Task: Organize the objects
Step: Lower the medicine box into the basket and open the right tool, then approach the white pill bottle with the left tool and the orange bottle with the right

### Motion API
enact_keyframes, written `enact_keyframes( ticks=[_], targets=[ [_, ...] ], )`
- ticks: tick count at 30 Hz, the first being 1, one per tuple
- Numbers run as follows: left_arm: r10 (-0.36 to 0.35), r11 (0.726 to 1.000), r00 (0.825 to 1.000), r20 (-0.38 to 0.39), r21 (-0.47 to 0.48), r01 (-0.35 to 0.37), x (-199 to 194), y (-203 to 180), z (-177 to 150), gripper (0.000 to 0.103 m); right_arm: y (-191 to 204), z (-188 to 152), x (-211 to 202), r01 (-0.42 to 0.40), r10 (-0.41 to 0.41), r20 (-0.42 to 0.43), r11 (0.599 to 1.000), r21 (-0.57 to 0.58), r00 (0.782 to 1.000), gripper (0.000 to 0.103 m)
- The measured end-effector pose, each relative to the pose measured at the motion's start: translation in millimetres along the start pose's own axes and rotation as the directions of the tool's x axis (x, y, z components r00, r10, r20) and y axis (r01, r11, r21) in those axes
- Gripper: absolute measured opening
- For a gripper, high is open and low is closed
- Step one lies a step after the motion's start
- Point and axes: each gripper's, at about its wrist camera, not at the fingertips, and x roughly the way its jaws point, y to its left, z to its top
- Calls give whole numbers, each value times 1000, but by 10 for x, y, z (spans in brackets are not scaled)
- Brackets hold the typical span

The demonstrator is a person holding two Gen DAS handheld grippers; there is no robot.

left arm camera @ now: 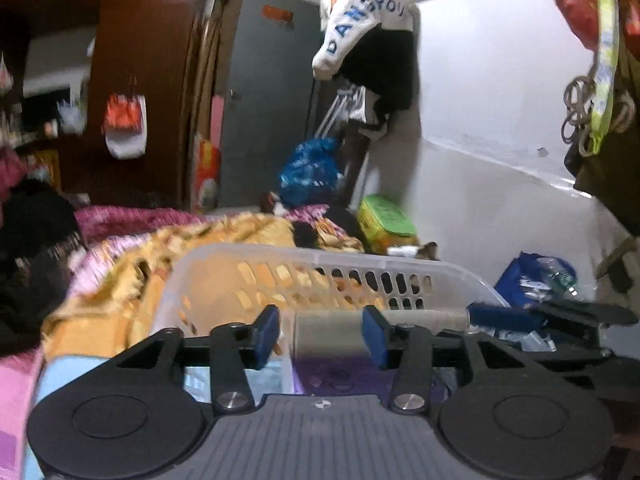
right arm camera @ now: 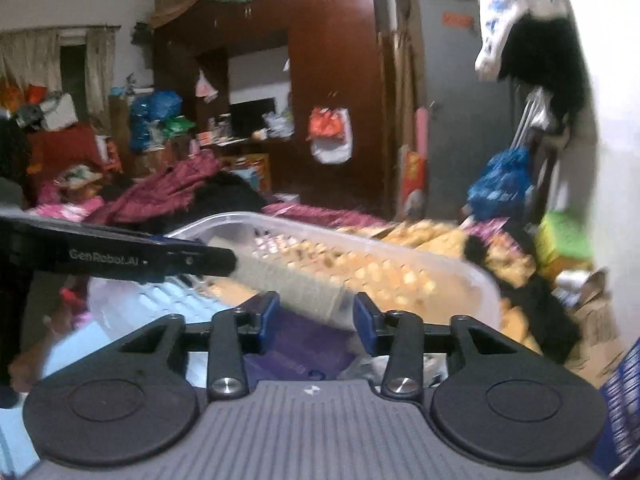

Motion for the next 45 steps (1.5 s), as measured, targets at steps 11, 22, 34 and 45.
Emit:
enact_keyframes(
  ticks=[11,22,34,45],
  targets=[
    [34,991,975,221,115,-61,-1363,-150,-691,85,-102,-474,-1130,-24,-3,217,992,125,976,103],
    [90,981,938,334,134,-141,-1977,-334,-1684,88,72,-1286,-1608,-111,56,268,974,196,962,103],
    [245,956,922,298,85,-281,-2325,-72,-1824,88,20,-1246,-1249,-10,-18,130,979,206,991,103],
    [279,957,948,152,38,-288,-1773,208,-1804,96,140,-1410,-1164,12,-27,71,980,200,997,103]
  ],
)
